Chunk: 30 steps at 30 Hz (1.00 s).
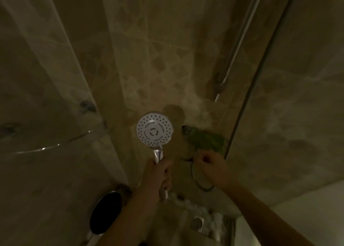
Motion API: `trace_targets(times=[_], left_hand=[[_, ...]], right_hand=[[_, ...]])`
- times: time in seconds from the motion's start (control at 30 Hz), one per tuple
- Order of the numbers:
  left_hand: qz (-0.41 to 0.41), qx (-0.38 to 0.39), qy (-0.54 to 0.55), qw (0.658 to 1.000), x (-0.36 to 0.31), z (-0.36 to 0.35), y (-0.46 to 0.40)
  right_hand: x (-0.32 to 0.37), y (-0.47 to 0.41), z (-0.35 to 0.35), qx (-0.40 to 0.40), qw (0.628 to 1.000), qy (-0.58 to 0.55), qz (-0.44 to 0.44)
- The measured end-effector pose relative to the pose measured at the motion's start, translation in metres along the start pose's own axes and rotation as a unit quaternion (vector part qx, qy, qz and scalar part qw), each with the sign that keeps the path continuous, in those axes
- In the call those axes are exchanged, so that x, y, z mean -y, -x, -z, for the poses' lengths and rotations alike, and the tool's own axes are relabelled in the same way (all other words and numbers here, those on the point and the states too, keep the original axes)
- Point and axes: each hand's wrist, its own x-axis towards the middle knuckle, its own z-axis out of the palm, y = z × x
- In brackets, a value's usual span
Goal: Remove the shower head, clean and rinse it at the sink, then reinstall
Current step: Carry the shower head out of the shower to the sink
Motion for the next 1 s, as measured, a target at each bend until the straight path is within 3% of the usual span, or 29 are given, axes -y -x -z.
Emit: trace_targets(times=[0.17,0.33,0.5,0.63,0.73,0.87,1.0], left_hand=[[0.012,-0.071,0.027,0.997,0.019,0.048,0.019],[-0.052,-0.148,0.048,0.986,0.007,0.106,0.050],[-0.082,-0.236,0.082,0.965,0.011,0.137,0.085],[-0.077,-0.342,0.148,0.925,0.044,0.142,0.121],[-0.057,-0.421,0.168,0.890,0.073,0.140,0.160],[-0.073,-0.497,0.219,0.837,0.113,0.137,0.217],[-0.069,-0.597,0.288,0.746,0.148,0.133,0.271]], right_hand=[[-0.005,0.018,-0.063,0.068,0.997,-0.021,0.004],[0.021,0.008,-0.120,0.099,0.995,0.000,0.032],[0.054,-0.005,-0.167,0.261,0.959,-0.102,0.033],[0.070,0.003,-0.204,0.405,0.899,-0.138,0.090],[0.074,0.025,-0.236,0.502,0.847,0.009,0.174],[0.089,0.068,-0.271,0.522,0.753,0.153,0.371],[0.115,0.125,-0.298,0.570,0.635,0.200,0.481]])
